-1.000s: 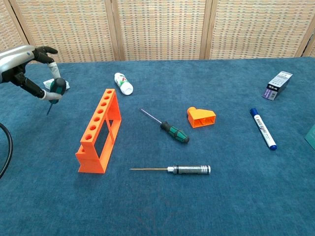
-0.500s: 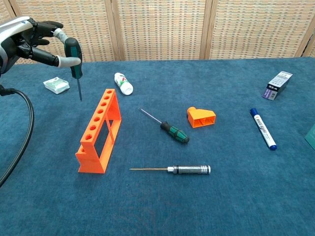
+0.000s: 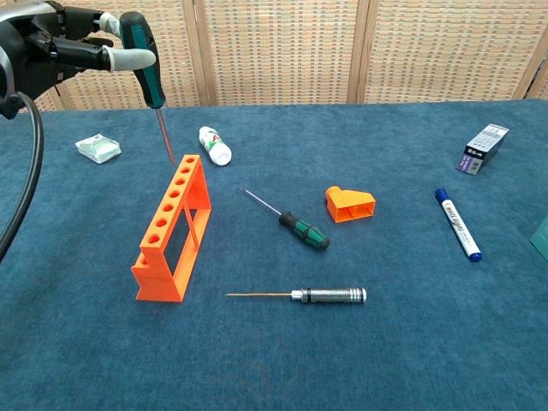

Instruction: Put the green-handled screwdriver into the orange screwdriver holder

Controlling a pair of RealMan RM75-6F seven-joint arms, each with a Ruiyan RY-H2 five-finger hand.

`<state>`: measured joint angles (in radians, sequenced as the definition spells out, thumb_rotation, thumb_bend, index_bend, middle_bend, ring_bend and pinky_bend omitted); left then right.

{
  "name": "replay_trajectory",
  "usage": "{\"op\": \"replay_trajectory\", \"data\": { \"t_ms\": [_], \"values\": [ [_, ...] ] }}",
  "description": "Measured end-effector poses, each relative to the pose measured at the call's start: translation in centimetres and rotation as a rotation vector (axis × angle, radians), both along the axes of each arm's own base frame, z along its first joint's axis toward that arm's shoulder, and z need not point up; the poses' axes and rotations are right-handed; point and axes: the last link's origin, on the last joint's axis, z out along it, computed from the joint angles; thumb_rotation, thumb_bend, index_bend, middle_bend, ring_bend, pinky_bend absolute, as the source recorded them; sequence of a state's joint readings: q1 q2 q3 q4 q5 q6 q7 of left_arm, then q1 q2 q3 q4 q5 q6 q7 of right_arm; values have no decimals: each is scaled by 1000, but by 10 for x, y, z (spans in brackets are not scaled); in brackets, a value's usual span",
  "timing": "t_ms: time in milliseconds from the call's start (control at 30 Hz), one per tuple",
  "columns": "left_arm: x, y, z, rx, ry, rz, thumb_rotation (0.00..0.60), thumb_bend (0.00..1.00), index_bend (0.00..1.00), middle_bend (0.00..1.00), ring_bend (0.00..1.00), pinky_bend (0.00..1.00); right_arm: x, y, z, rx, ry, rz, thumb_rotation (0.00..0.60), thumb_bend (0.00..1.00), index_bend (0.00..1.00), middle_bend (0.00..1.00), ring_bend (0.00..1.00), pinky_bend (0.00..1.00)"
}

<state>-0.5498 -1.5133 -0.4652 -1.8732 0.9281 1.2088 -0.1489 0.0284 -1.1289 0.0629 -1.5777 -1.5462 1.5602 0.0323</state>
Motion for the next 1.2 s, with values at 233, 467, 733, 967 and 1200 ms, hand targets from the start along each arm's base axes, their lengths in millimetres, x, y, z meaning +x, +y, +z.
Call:
{"op": "replay_trajectory", "data": {
  "t_ms": [233, 467, 733, 967, 1200],
  "values": [
    [10, -6, 10, -18, -35, -5, 600, 286, 652, 62, 0, 0, 0, 0, 1, -3, -1, -2, 600, 268, 227, 0, 0, 0],
    [19, -9, 14, -50, -86, -1, 600, 286, 655, 62, 0, 0, 1, 0, 0, 0, 0, 2, 600, 268, 227, 0, 0, 0],
    [22, -7, 3, -79, -109, 5, 600, 287, 655, 62, 0, 0, 0, 0, 0, -1, -2, 2, 600, 268, 227, 0, 0, 0],
    [21, -6, -4, -85, -89, 8, 600, 287, 661, 62, 0, 0, 0, 0, 0, 0, -2, 1, 600, 268, 227, 0, 0, 0],
    [18, -5, -1, -69, -90, 14, 600, 287, 662, 62, 0, 0, 0, 0, -1, 3, 2, 1, 600, 268, 227, 0, 0, 0]
  ]
}}
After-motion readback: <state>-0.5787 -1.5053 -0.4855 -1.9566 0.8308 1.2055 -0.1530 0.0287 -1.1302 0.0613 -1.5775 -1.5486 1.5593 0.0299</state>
